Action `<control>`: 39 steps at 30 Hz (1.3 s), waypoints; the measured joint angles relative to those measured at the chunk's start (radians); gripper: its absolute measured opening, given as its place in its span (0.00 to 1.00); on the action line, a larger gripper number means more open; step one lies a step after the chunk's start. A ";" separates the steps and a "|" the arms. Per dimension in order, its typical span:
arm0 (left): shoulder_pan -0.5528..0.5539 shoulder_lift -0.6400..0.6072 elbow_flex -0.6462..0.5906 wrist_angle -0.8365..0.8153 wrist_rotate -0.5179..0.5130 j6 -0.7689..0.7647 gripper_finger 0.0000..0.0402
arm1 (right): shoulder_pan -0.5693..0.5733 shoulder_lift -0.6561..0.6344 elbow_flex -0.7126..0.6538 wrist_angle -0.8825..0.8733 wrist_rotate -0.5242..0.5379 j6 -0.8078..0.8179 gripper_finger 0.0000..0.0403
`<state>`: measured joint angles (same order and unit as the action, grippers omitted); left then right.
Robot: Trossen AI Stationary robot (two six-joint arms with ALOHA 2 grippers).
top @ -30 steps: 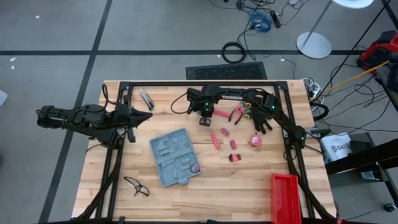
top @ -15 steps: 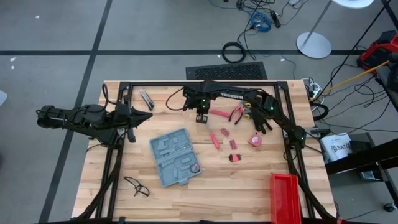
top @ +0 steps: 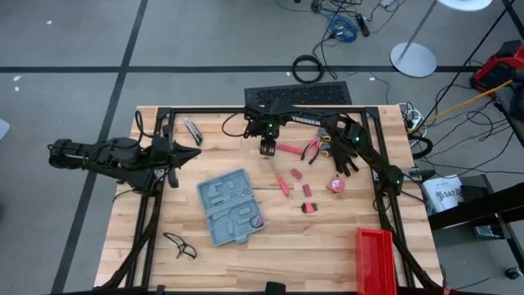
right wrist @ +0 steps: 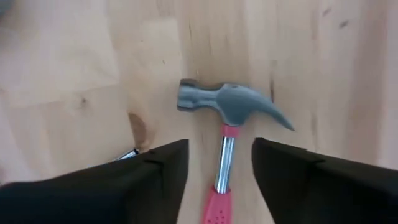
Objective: Prefit tool cases
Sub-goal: Put the pink hammer into the gray prefit tool case
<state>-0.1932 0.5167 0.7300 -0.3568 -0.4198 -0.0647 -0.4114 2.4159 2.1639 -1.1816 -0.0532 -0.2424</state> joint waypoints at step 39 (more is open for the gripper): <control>-0.004 0.170 -0.001 0.012 -0.153 0.059 0.05 | -0.003 -0.027 0.055 -0.249 -0.050 -0.116 0.19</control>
<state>-0.1969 0.6864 0.7292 -0.3448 -0.5725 -0.0054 -0.4143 2.3887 2.2185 -1.4304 -0.1036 -0.3588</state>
